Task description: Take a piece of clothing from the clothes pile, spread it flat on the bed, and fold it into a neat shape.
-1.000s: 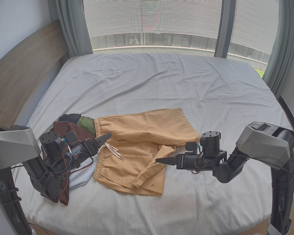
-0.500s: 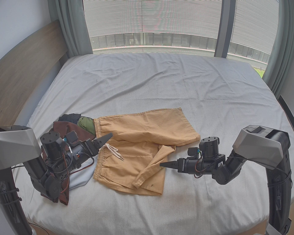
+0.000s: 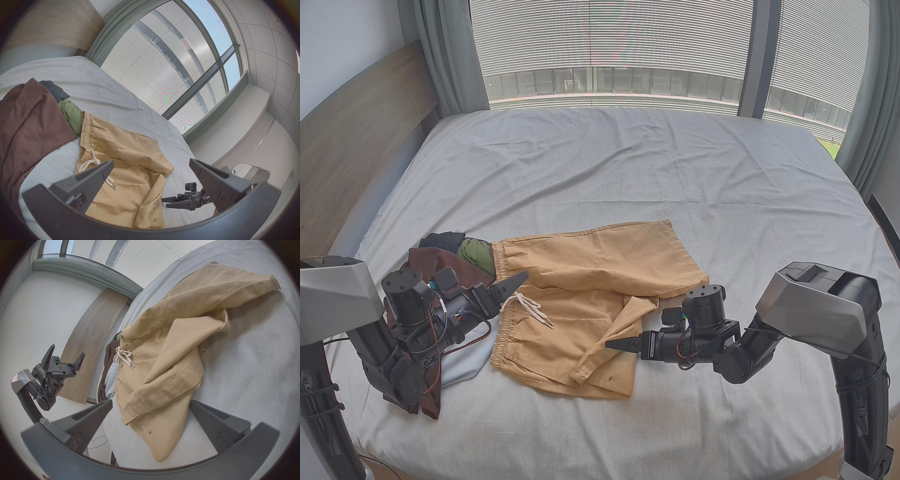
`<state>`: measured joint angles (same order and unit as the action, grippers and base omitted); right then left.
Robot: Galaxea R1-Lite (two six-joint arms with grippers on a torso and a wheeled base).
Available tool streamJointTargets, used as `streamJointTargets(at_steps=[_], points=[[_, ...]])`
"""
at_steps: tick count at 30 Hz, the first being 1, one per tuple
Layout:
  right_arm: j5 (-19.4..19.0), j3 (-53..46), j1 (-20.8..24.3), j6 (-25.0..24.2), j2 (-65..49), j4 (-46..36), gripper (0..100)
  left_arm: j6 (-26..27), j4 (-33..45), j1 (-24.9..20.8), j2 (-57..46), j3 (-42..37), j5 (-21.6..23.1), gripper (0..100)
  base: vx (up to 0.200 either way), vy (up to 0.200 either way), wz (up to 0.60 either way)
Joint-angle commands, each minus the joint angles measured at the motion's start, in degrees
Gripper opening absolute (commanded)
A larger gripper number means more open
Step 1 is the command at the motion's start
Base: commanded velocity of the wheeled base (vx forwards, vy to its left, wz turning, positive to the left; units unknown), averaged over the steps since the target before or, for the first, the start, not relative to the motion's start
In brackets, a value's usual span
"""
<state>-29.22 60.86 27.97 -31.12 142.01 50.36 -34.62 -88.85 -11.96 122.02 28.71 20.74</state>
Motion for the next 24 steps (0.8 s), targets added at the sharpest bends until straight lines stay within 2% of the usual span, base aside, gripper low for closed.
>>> streamJointTargets(at_steps=[1, 17, 24], points=[[0.0, 0.3, 0.7, -0.5, 0.0, 0.0, 100, 0.0, 0.0, 0.0, 0.2, 0.0, 0.0, 100, 0.0, 0.0, 0.0], [0.0, -3.3, -0.2, -0.7, -5.5, -0.9, 100, 0.0, -0.1, 0.0, 0.2, 0.3, 0.0, 100, 0.0, 0.0, 0.0], [0.0, -1.8, 0.6, -0.7, -3.1, -1.0, 100, 0.1, -0.1, -0.1, 0.0, 0.3, -0.1, 100, 0.0, 0.0, 0.0]])
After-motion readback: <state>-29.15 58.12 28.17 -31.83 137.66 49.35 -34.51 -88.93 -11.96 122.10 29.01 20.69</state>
